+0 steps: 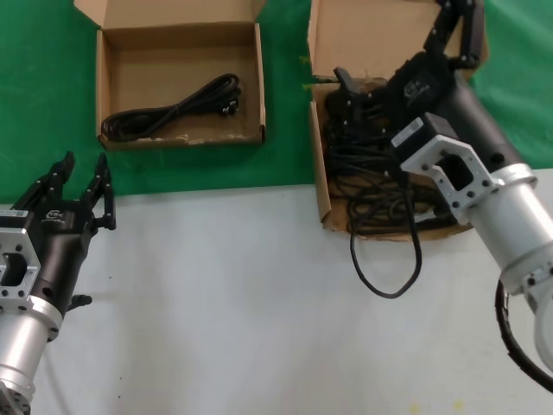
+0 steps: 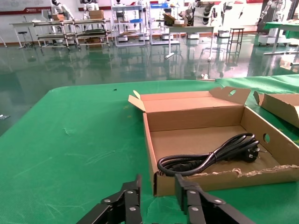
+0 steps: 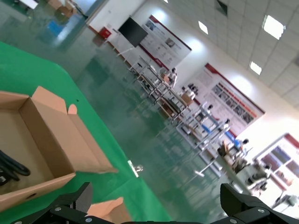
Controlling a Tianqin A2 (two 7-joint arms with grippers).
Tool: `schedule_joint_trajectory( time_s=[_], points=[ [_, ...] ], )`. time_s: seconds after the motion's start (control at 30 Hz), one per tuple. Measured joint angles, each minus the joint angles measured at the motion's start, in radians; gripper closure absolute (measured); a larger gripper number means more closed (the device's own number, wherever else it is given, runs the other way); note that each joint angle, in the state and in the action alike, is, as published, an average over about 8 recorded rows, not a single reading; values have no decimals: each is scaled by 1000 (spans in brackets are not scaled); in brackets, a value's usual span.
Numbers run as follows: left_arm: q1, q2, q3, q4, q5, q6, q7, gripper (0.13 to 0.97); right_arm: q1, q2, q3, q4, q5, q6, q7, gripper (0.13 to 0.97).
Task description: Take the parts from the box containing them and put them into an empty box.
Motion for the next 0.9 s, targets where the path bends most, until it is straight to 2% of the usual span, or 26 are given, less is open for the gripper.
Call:
schedule_joint_trajectory(
  time_s=[0.33,0.6,0.73,0.9],
  points=[
    [3,0,-2,-1,-2,-3,2,709,-52,11,27,-19,80,11,64,129],
    [6,0,-3,-1,-4,-5,4,501,-94,19,49,-34,144,21,115,129],
    [7,0,-4,-1,-5,-7,4,501,-115,24,59,-42,176,25,141,129],
    [9,0,-4,-2,-7,-8,5,384,-141,29,73,-52,215,31,173,129]
  ],
)
